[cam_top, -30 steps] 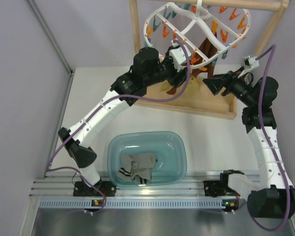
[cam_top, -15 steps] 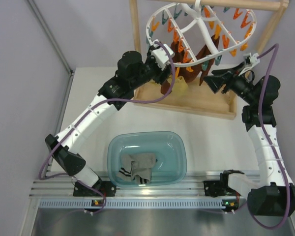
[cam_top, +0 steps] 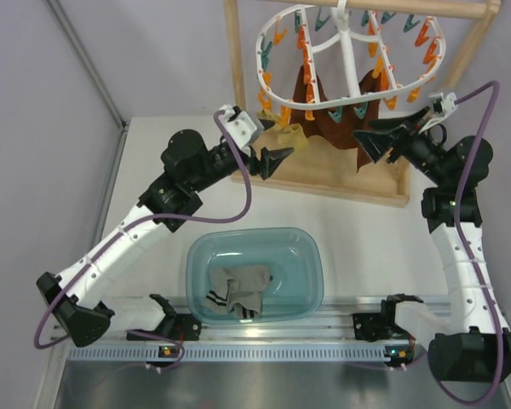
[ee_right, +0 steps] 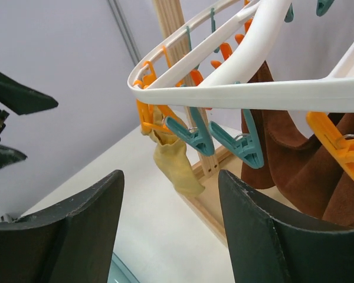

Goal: Clip the socks to the hanger
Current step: Open the clamp at the hanger.

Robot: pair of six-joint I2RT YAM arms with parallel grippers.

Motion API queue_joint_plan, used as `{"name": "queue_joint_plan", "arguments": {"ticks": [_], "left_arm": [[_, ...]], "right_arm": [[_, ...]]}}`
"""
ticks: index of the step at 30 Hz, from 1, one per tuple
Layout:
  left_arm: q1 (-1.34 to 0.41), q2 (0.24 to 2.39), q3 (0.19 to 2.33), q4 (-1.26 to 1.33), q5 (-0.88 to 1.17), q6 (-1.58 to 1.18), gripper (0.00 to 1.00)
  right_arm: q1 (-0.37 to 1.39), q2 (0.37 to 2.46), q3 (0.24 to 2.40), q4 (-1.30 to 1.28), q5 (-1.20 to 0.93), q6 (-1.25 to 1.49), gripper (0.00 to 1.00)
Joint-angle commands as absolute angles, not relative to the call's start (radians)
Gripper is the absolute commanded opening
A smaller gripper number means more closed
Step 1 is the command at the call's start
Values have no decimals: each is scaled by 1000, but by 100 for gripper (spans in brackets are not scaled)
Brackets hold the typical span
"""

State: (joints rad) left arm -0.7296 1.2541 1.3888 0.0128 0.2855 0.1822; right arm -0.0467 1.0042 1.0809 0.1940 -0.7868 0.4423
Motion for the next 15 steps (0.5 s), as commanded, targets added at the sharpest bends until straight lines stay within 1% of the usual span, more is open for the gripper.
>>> {"name": "queue_joint_plan", "arguments": {"ticks": [1,2,3,4,5,6,7,8,11,15], "left_arm": [[-773,1247,1310,162,261,195,73],[-785,1253,1299,184,236,212,77],[-825,1271,1289,208,142,230,80],[-847,1278,1267,269,100,259,81],[-865,1285,1253,299,69,268,81],[-897,1298,1241,329,42,282,81],[-913,1305,1209,377,-24,294,80],[-931,1315,1197,452,-43,313,80],[-939,1365,1189,561,-110,322,78],[-939,1425,1209,641,-170,302,77]], "right_arm": [[-54,1003,1100,268,-782,472,64],[-54,1011,1103,271,-782,476,64],[-54,1014,1103,275,-782,482,63],[-51,1017,1103,287,-784,492,62],[-48,1020,1103,288,-782,497,61],[-45,1023,1104,288,-782,499,58],[-41,1025,1106,288,-784,503,56],[-34,1025,1108,291,-784,505,56],[-18,1019,1104,291,-776,506,54],[-9,1014,1100,291,-767,509,54]]}}
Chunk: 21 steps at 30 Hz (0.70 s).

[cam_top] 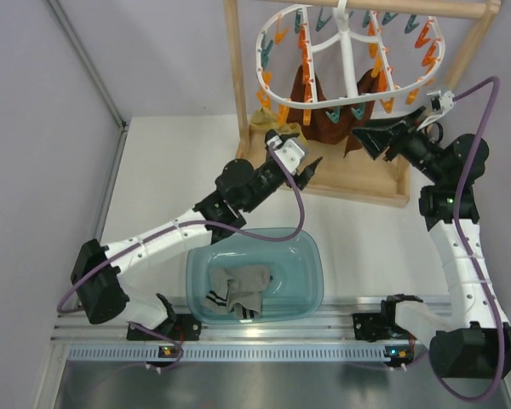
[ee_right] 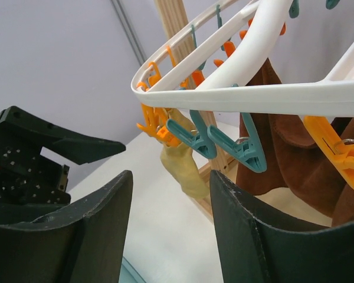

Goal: Clip the socks to the hanger
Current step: Open the clamp at the hanger.

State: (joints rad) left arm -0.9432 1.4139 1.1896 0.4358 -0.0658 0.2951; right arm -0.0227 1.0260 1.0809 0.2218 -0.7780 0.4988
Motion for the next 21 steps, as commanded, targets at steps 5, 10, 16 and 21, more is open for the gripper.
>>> {"name": "queue_joint_plan", "arguments": {"ticks": [5,10,16,21], "left_arm": [[-937,1479,1218,735,-167,288,77],[-928,1543,1246,804,-207,270,76],[-897,1652,1339,828,-239,244,74],[-864,1703,1405,827,-255,245,73]], "right_arm": [[-8,1017,1092,305,-753,505,54],[-8,1029,1091,325,-755,508,55],[-8,1043,1086,351,-755,508,55],[-8,1042,1083,357,-762,491,55]]}}
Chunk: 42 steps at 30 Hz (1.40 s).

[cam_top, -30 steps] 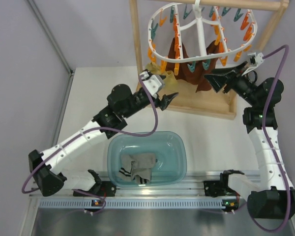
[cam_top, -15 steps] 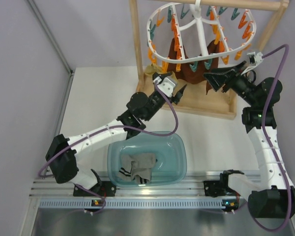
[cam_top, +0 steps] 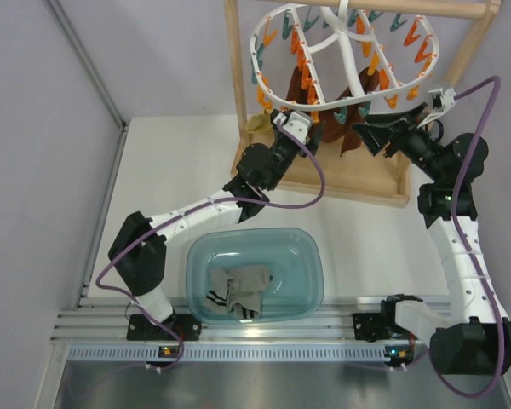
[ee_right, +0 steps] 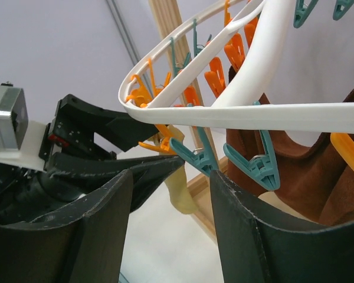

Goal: Clip the socks to the hanger
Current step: Open the clamp at the hanger.

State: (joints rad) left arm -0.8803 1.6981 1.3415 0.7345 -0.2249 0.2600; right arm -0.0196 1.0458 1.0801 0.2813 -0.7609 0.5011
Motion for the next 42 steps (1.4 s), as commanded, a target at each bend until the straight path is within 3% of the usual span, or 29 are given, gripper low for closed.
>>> {"name": "queue_joint_plan", "arguments": {"ticks": [1,6,7,8,10,22,25,31,42], "left_arm": [[-861,1707,1411,828,-252,245,72],[-844,1710,1428,822,-197,242,53],[-839,1695,1421,821,-157,239,38],[-836,1686,1413,813,-138,238,30],[-830,1663,1385,781,-104,230,22],[-804,1479,1301,493,219,262,14],[-802,1462,1299,463,247,297,18],[-785,1468,1319,465,267,302,9],[-781,1453,1328,436,333,357,11]], "right_arm": [[-8,1043,1078,359,-762,492,55],[-8,1045,1071,396,-767,511,55],[-8,1046,1074,399,-769,515,55],[-8,1046,1074,402,-772,514,55],[-8,1048,1078,408,-785,522,55],[120,1063,1101,377,-816,509,53],[156,1071,1108,367,-799,494,53],[186,1095,1127,371,-772,508,53],[248,1143,1137,483,-720,612,50]]}}
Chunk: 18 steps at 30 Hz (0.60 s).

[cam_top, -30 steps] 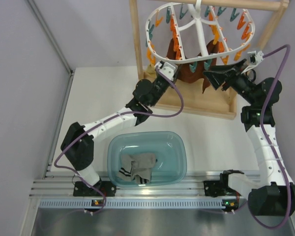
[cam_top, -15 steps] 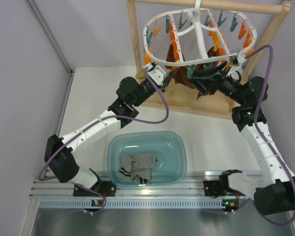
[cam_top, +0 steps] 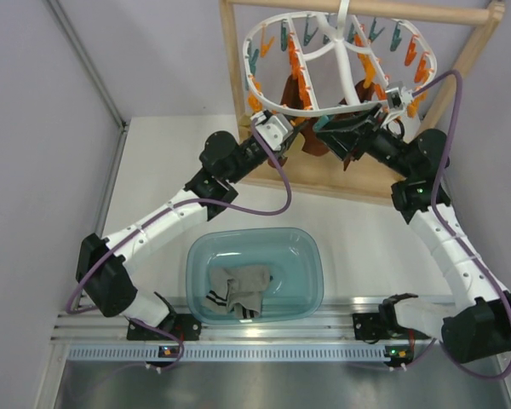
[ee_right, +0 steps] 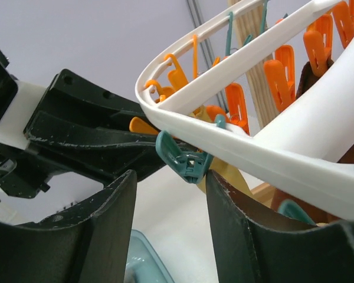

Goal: Clip the socks to the hanger
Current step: Open the clamp at the hanger.

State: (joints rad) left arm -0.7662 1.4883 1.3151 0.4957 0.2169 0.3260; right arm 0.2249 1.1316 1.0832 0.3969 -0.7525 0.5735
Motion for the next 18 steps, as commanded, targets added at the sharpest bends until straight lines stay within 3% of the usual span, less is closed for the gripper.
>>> {"name": "queue_joint_plan", "arguments": {"ticks": [1,9,11,15,16,17,18], "left_arm": [[-781,1453,1330,434,331,354,11],[-781,1457,1336,431,322,354,18],[-781,1465,1342,433,318,354,19],[-781,1470,1344,436,308,354,19],[-781,1470,1342,436,307,356,19],[-781,1470,1341,436,304,354,19],[-781,1470,1341,436,296,354,19]], "right_arm": [[250,1144,1137,486,-703,612,50],[282,1207,1175,503,-670,663,56],[290,1216,1177,503,-663,664,63],[298,1236,1180,515,-638,693,63],[299,1241,1181,518,-635,699,58],[299,1241,1184,526,-635,704,44],[301,1244,1190,529,-632,703,38]]}}
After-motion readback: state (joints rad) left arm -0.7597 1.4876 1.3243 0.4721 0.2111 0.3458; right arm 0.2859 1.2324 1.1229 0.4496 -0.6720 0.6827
